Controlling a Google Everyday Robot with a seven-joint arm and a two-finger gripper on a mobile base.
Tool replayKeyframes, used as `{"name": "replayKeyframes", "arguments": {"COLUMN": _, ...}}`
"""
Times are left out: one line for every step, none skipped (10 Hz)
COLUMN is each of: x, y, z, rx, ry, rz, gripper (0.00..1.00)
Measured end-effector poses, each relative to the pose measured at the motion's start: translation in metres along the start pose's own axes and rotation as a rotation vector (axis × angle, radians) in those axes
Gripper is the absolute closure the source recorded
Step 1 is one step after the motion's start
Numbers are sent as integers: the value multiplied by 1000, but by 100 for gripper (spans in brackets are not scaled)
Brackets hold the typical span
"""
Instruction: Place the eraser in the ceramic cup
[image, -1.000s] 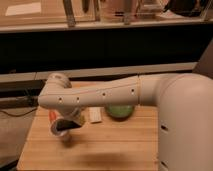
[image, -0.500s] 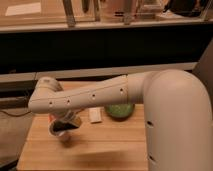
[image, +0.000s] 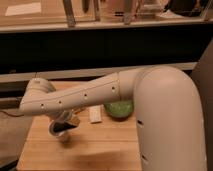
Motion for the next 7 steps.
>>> {"name": "replayKeyframes", "arguments": {"x": -1, "y": 2, "z": -4, "rx": -1, "ry": 8, "rz": 0, "gripper": 96}}
{"name": "replayKeyframes", "arguments": {"x": -2, "y": 2, "z": -8, "rx": -2, "ry": 19, "rz": -2, "gripper": 96}}
{"name": "replayKeyframes", "arguments": {"x": -3, "y": 2, "z": -10, "rx": -6, "ry": 28, "rz": -4, "gripper": 96}}
{"name": "replayKeyframes", "arguments": {"x": -6, "y": 1, "z": -10, "rx": -14, "ry": 40, "rz": -9, "gripper": 96}}
{"name": "replayKeyframes", "arguments": {"x": -7, "y": 0, "z": -9, "rx": -25, "ry": 48, "rz": -13, "gripper": 96}}
{"name": "replayKeyframes", "arguments": {"x": -9, "y": -2, "z": -8, "rx": -36, "ry": 57, "rz": -17, "gripper": 96}}
{"name": "replayKeyframes", "arguments": {"x": -10, "y": -3, "z": -6, "rx": -49, "ry": 67, "rz": -22, "gripper": 96}}
